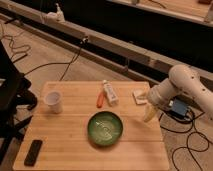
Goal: Drag the ceramic bowl in a circle
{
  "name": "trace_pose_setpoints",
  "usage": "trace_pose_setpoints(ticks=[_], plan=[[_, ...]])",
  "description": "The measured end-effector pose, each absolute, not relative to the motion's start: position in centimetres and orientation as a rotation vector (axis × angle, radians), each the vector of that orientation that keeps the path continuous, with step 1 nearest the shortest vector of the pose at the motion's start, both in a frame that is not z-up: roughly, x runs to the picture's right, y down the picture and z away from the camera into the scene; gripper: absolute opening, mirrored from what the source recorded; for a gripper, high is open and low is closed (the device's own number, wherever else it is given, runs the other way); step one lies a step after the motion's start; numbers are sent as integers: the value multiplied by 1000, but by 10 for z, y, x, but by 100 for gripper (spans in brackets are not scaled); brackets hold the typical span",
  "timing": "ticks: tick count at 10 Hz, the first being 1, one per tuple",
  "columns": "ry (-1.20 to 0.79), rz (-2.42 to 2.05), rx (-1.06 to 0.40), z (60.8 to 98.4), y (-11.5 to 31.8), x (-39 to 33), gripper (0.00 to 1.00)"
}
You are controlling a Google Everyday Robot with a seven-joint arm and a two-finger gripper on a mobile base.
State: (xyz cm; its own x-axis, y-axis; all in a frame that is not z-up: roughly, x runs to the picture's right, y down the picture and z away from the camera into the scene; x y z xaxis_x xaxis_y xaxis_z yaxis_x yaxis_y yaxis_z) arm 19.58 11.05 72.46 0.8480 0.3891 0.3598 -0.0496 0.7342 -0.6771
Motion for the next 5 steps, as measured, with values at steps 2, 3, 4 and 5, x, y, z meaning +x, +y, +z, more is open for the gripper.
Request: trace_pose_setpoints(ticks=[2, 3, 4, 5], plan=[[-509, 251, -710, 724, 110, 196, 80], [-497, 248, -698, 726, 108, 198, 80], [-475, 241, -674, 729, 103, 198, 80], [-458, 237, -655, 732, 100, 197, 80]])
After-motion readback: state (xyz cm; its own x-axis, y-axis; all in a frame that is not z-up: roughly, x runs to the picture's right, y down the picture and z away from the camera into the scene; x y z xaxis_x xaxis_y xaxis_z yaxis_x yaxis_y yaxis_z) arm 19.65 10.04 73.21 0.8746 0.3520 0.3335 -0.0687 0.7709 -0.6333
